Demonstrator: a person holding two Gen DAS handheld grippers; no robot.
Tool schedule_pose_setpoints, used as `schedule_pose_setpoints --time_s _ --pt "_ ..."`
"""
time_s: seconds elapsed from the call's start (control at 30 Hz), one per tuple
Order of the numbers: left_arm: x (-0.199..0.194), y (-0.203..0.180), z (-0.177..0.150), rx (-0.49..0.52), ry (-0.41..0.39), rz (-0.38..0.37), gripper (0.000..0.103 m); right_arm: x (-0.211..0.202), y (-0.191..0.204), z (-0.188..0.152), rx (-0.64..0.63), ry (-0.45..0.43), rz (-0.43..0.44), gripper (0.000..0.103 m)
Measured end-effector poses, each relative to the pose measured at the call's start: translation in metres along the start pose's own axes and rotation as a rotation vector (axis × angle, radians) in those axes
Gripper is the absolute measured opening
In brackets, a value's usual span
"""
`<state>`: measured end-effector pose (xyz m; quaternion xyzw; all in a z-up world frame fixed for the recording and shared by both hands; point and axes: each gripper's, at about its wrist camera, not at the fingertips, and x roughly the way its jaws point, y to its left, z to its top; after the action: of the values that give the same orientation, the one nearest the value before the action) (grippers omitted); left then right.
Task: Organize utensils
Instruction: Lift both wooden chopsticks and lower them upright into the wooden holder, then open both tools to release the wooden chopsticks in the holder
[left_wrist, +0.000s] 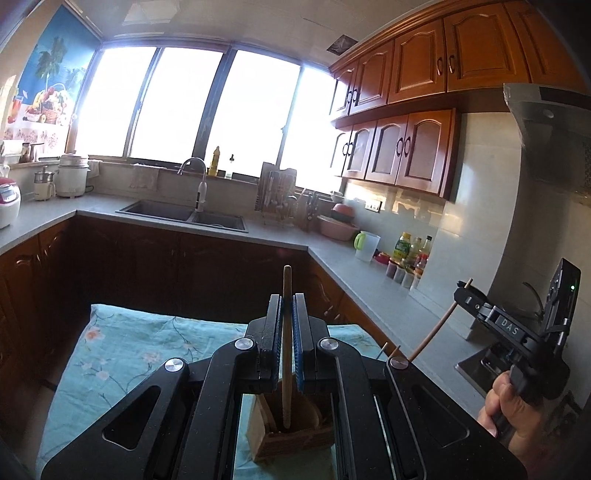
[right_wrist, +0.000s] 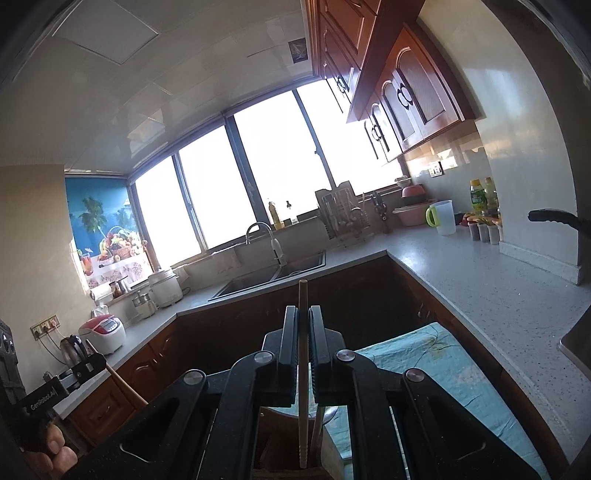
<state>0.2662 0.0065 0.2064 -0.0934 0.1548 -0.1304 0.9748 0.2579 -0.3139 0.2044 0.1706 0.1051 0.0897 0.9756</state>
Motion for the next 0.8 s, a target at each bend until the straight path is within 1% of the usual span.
schedule_pose_setpoints --time_s 0.2,0.33,0.47,0.67,0.73,0.8 --pt "0.017 0.007 -0.016 -0.022 0.018 0.034 0.004 0.016 -0.008 -0.014 0.022 0.007 -0.013 0.005" --pt "0.027 0.008 -0.033 -0.032 0.055 0.035 0.005 0.026 -0.014 -0.028 0.039 0.028 -0.026 0.005" --pt "0.037 0.012 -0.049 -0.058 0.115 0.020 0.005 0.034 -0.013 -0.045 0.030 0.075 -0.026 0.005" --pt "0.049 0.009 -0.069 -0.034 0.192 0.030 0.004 0.050 -0.005 -0.069 -0.009 0.189 -0.025 0.006" --pt "0.049 0.009 -0.072 -0.040 0.194 0.036 0.005 0.054 -0.007 -0.076 -0.011 0.222 -0.027 0.006" --pt "0.047 0.009 -0.071 -0.037 0.195 0.036 0.005 0.053 -0.009 -0.079 -0.009 0.225 -0.037 0.006"
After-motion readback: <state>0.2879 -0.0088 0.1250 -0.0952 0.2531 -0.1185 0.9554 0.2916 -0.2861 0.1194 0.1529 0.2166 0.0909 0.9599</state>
